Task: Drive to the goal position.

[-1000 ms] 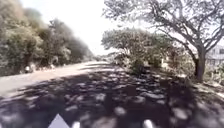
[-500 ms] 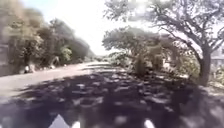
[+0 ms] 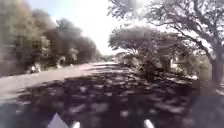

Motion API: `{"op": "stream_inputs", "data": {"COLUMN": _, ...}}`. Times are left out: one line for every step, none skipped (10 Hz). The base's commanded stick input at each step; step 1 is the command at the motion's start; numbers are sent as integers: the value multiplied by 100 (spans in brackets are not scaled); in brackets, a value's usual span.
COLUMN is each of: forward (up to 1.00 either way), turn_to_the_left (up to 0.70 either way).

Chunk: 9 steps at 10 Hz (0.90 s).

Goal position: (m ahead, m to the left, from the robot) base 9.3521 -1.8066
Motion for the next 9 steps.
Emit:
{"op": "stream_inputs", "data": {"forward": 50, "turn_to_the_left": 0}}
{"op": "stream_inputs", "data": {"forward": 50, "turn_to_the_left": 0}}
{"op": "stream_inputs", "data": {"forward": 50, "turn_to_the_left": 0}}
{"op": "stream_inputs", "data": {"forward": 50, "turn_to_the_left": 0}}
{"op": "stream_inputs", "data": {"forward": 50, "turn_to_the_left": 0}}
{"op": "stream_inputs", "data": {"forward": 50, "turn_to_the_left": 0}}
{"op": "stream_inputs", "data": {"forward": 50, "turn_to_the_left": 0}}
{"op": "stream_inputs", "data": {"forward": 50, "turn_to_the_left": 0}}
{"op": "stream_inputs", "data": {"forward": 50, "turn_to_the_left": 0}}
